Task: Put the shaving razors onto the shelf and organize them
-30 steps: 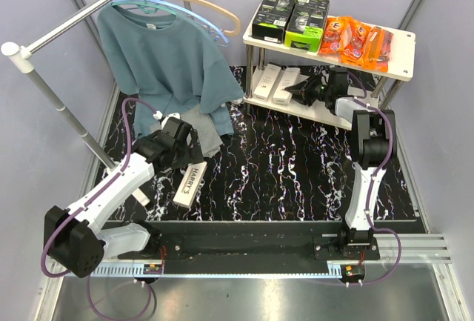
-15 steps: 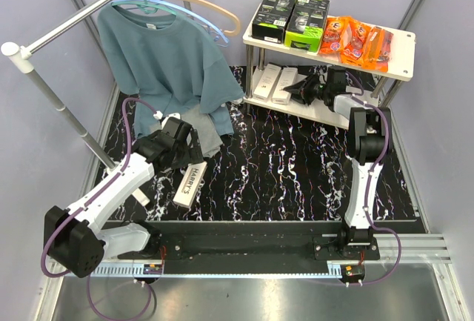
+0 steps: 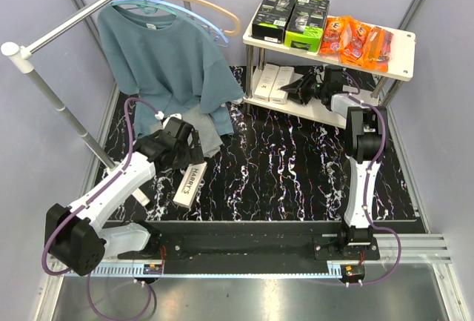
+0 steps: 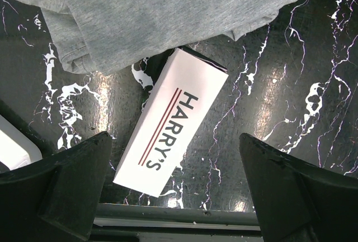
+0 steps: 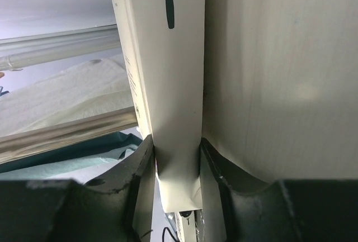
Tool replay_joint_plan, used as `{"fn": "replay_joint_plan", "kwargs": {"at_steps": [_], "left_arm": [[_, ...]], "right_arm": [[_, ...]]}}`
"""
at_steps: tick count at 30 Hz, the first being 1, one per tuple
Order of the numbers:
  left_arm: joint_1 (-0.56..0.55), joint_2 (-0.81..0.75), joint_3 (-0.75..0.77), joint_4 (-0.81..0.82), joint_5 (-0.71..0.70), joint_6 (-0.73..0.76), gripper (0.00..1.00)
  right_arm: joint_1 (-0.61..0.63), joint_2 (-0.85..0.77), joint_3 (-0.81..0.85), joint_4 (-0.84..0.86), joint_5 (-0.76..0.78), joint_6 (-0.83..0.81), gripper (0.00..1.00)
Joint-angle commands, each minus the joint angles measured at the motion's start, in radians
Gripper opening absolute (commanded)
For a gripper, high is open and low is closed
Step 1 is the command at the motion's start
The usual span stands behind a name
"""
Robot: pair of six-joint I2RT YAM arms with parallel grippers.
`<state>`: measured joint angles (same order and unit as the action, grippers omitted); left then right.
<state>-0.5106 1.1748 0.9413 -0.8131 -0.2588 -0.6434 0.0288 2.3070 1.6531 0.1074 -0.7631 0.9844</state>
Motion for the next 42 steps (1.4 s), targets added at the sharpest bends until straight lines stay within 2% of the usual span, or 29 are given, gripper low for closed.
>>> {"fn": "replay_joint_plan", "kwargs": {"at_steps": [1,3,4,8,12,14,18,23,33,42], "left_arm": [[-0.003,0.0,-0.001,0.035,0.013,0.011,0.99],[-0.003,0.0,-0.001,0.037,0.013,0.011,0.99],[-0.003,0.0,-0.001,0.037,0.013,0.011,0.99],[-0.003,-0.003,0.002,0.037,0.015,0.01,0.99],[-0.003,-0.003,0.001,0.037,0.015,0.01,0.99],[-0.005,-0.003,0.001,0.037,0.015,0.008,0.99],[-0.006,0.0,-0.002,0.032,0.009,0.004,0.99],[-0.006,0.006,-0.002,0.026,0.006,0.005,0.99],[-0.019,0.061,-0.01,0.029,0.013,0.059,0.99],[-0.019,0.172,-0.058,0.104,0.082,0.143,0.99]], "right_arm": [[0.022,0.029,0.013,-0.035,0.007,-0.018,0.41],[0.022,0.019,-0.004,-0.038,0.021,-0.029,0.46],[0.022,0.011,-0.012,-0.04,0.03,-0.032,0.55],[0.022,-0.029,-0.038,-0.058,0.085,-0.059,0.71],[0.022,-0.053,-0.05,-0.09,0.111,-0.079,0.8],[0.023,-0.08,-0.073,-0.101,0.149,-0.088,0.87],[0.022,-0.13,-0.102,-0.172,0.235,-0.127,0.96],[0.022,-0.21,-0.156,-0.209,0.35,-0.154,1.0],[0.022,-0.251,-0.233,-0.158,0.324,-0.136,1.0],[0.04,-0.4,-0.397,-0.074,0.312,-0.136,1.0]]}}
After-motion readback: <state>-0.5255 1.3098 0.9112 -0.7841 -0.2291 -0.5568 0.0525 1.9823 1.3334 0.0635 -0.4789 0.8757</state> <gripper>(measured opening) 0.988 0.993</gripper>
